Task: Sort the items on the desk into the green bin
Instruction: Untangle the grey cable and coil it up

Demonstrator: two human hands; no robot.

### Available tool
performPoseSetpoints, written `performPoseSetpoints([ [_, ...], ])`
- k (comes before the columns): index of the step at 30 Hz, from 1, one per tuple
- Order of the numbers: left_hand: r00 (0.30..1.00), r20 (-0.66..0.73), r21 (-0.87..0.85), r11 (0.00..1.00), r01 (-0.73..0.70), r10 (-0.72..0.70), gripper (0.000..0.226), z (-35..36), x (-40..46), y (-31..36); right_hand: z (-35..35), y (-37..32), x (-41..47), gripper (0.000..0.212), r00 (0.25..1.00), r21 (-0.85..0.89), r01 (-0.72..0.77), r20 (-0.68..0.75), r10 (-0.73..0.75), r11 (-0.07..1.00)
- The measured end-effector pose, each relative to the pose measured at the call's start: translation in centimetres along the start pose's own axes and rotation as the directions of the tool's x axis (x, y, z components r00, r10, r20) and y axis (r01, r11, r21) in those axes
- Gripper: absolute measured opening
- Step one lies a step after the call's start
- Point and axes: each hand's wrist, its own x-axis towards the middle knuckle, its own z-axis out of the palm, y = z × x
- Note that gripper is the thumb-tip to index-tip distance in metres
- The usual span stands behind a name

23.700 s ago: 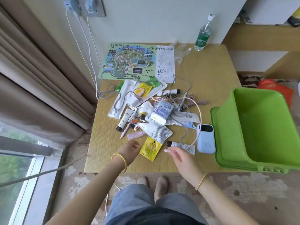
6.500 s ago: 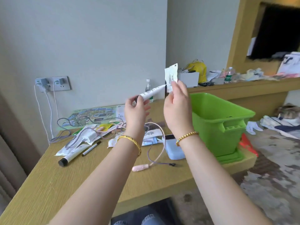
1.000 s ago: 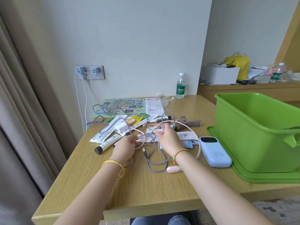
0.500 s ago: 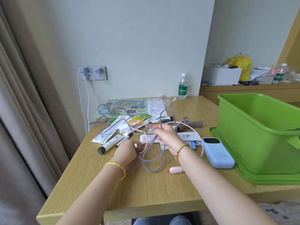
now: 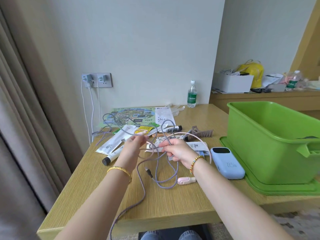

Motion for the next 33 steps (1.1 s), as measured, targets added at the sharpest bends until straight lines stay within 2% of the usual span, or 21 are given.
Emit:
performPoseSetpoints([
  [4, 0.994, -0.104, -0.191, 0.981, 0.012, -0.033, 0.023, -0.8, 0.0, 1.9, -0.7, 0.6, 0.8, 0.032, 0.950, -0.039, -0.024, -0.313, 0.011, 0.999],
  [5, 0.988, -0.145, -0.177, 0.984, 0.022, -0.048, 0.022, -1.4, 0.1, 2.2, -1.0, 0.7, 1.0, 0.034, 0.930, -0.029, -0.022, -0.368, 0.009, 0.999],
  [7, 0.985, -0.172, 0.016, 0.999, 0.033, -0.030, 0.020, -3.1, 0.1, 2.6, -1.4, 1.0, 1.1, 0.036, 0.909, -0.009, -0.022, -0.417, 0.016, 1.000],
  [9, 0.994, -0.103, 0.257, 0.965, 0.051, -0.025, 0.026, -4.3, -0.3, 2.5, -1.5, 1.0, 1.2, 0.036, 0.906, 0.018, -0.011, -0.423, 0.018, 1.000],
  [11, 0.997, -0.061, 0.416, 0.906, 0.076, -0.055, 0.028, -4.8, -0.8, 2.1, -1.2, 0.7, 1.3, 0.036, 0.913, 0.050, 0.028, -0.408, -0.005, 0.998],
  [14, 0.986, -0.127, 0.585, 0.811, -0.014, 0.109, 0.027, -4.7, -1.5, 1.9, -0.4, -0.2, 0.9, 0.036, 0.925, 0.016, 0.128, -0.364, -0.113, 0.992],
  [16, 0.953, -0.156, 0.623, 0.775, -0.108, 0.258, 0.029, -4.8, -1.9, 2.0, 0.2, -1.0, 0.5, 0.035, 0.926, -0.009, 0.195, -0.328, -0.187, 0.981],
  [18, 0.926, -0.154, 0.638, 0.750, -0.174, 0.345, 0.029, -5.1, -2.1, 2.5, 0.7, -1.7, 0.3, 0.034, 0.945, 0.067, 0.226, -0.256, -0.202, 0.972],
  [20, 0.930, -0.135, 0.628, 0.755, -0.187, 0.343, 0.025, -5.3, -2.0, 3.2, 1.0, -2.3, 0.1, 0.033, 0.964, 0.164, 0.215, -0.195, -0.182, 0.963],
  [22, 0.958, -0.095, 0.648, 0.747, -0.146, 0.269, 0.026, -5.5, -2.1, 3.6, 1.2, -2.6, 0.1, 0.032, 0.969, 0.201, 0.196, -0.192, -0.157, 0.960],
  [23, 0.968, -0.066, 0.698, 0.704, -0.128, 0.242, 0.031, -5.7, -2.2, 3.6, 1.3, -2.6, 0.1, 0.032, 0.969, 0.219, 0.186, -0.202, -0.142, 0.958],
  [25, 0.977, -0.013, 0.837, 0.537, -0.107, 0.215, 0.036, -6.5, -2.3, 3.2, 1.2, -2.5, -0.1, 0.031, 0.971, 0.285, 0.161, -0.217, -0.100, 0.945],
  [27, 0.981, -0.001, 0.943, 0.327, -0.064, 0.196, 0.026, -7.4, -2.5, 2.2, 0.9, -2.2, -0.1, 0.029, 0.976, 0.362, 0.127, -0.213, -0.051, 0.924],
  [29, 0.985, 0.003, 0.984, 0.173, -0.033, 0.171, 0.022, -8.1, -3.0, 1.1, 0.5, -1.9, -0.1, 0.030, 0.981, 0.415, 0.094, -0.196, -0.012, 0.905],
  [31, 0.988, 0.028, 0.997, 0.066, -0.038, 0.150, 0.034, -8.0, -3.5, 0.3, 0.4, -1.6, -0.2, 0.031, 0.985, 0.431, 0.064, -0.171, 0.012, 0.900],
  [33, 0.986, 0.065, 0.998, 0.016, -0.068, 0.156, 0.043, -7.4, -3.8, -0.2, 0.5, -1.5, -0.2, 0.031, 0.987, 0.441, 0.051, -0.161, 0.023, 0.896],
])
